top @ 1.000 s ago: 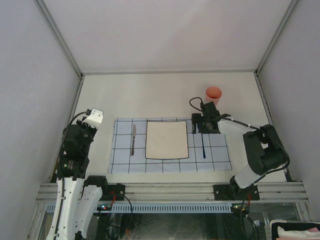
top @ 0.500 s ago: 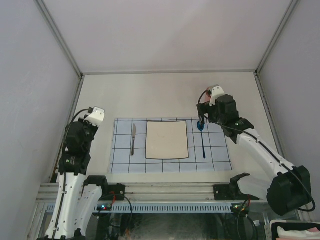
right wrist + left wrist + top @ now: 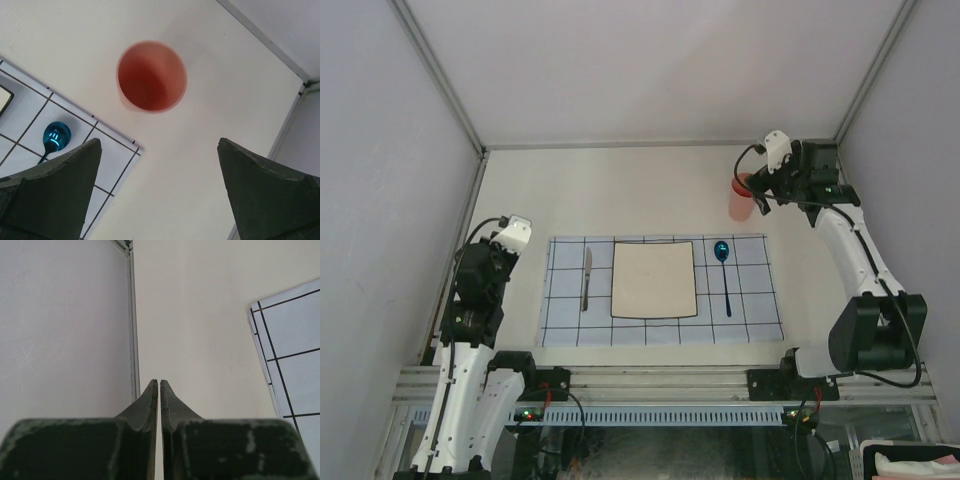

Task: Set the dinner table for one person
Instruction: Adjust the spoon with the napkin, then pick up the cup at the center of the board.

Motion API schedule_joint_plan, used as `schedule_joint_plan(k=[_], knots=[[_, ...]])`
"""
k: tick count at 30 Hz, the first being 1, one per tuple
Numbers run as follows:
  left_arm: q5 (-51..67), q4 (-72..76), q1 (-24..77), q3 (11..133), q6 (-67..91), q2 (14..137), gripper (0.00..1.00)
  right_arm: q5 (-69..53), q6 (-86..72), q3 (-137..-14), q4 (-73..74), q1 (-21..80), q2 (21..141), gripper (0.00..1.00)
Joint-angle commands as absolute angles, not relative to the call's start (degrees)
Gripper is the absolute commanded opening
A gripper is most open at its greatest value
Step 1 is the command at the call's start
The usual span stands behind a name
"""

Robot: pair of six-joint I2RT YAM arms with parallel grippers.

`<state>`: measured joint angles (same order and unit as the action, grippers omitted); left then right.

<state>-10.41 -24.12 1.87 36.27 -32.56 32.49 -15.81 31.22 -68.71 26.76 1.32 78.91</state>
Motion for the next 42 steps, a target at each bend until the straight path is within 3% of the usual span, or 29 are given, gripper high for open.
schedule_joint_plan(k=[1,17,33,36,42], knots=[[-10.65,-21.33,2.2,35.64,-31.99,31.96,0.07,-22.68,36.1,-75.08,34.28,1.09,84.46,1.0],[-11.54,-21.89,2.18,36.78,-34.21,31.29,0.07,-30.22,45.27,-88.55,49.63,3.3,98.75,1.0],[-12.37,-23.16,2.17,35.88,-34.69,28.99,0.07,-30.08,48.4,-87.86,47.46,1.8,106.17,0.99],[-12.6,-23.26,2.13,35.58,-34.8,28.6,0.07,-29.86,48.21,-87.02,45.6,1.6,106.89,0.86],[-12.78,-23.54,2.2,35.42,-34.72,28.55,0.07,-30.09,46.42,-91.63,46.49,0.61,110.73,0.24]])
